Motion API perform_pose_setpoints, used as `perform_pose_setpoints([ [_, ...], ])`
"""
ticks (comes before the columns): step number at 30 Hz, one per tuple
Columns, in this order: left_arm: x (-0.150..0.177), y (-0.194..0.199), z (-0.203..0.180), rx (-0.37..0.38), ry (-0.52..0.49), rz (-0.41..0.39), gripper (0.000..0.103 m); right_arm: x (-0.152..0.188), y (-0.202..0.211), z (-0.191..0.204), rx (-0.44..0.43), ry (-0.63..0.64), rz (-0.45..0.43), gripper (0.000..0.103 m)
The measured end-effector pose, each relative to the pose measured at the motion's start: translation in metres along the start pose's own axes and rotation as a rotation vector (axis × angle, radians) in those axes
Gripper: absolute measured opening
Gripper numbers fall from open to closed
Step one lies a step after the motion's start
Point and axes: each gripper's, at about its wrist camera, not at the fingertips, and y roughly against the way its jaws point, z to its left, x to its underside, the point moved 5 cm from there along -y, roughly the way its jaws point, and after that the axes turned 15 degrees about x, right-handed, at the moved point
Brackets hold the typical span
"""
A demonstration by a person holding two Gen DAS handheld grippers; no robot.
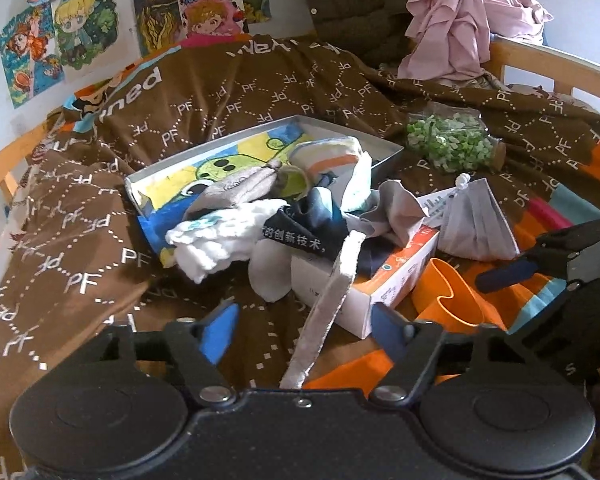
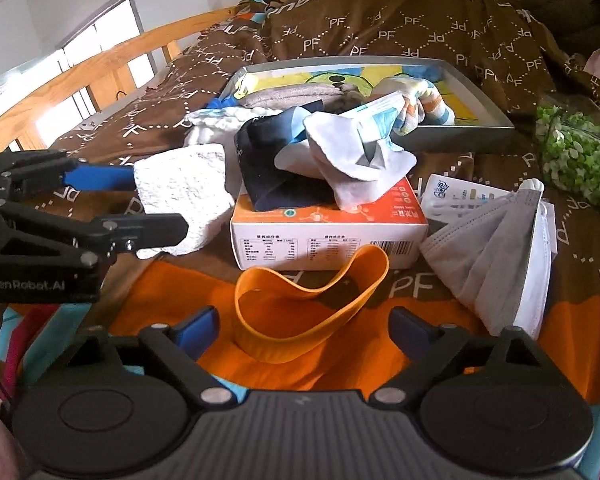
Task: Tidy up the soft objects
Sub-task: 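Grasp the white strip with the left tool while the right tool grasps the orange band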
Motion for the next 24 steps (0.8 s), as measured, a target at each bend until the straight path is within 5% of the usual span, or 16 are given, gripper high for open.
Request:
perform_pose_setpoints([
  [3, 0.0, -0.002, 0.002, 0.033, 0.03, -0.007, 0.048, 0.0, -0.001, 0.001, 0.005, 0.005, 0.003, 0.085],
  [10, 0.001, -0.006, -0.003, 0.06, 0.021, 0.001, 0.02, 0.0, -0.002, 0.001, -0.014, -0.003, 0.007, 0.074],
  [24, -0.003, 0.002, 0.001, 0.064, 0.139, -0.036, 0.012, -0.003, -0.004, -0.006, -0.039, -0.07, 0.018, 0.035],
])
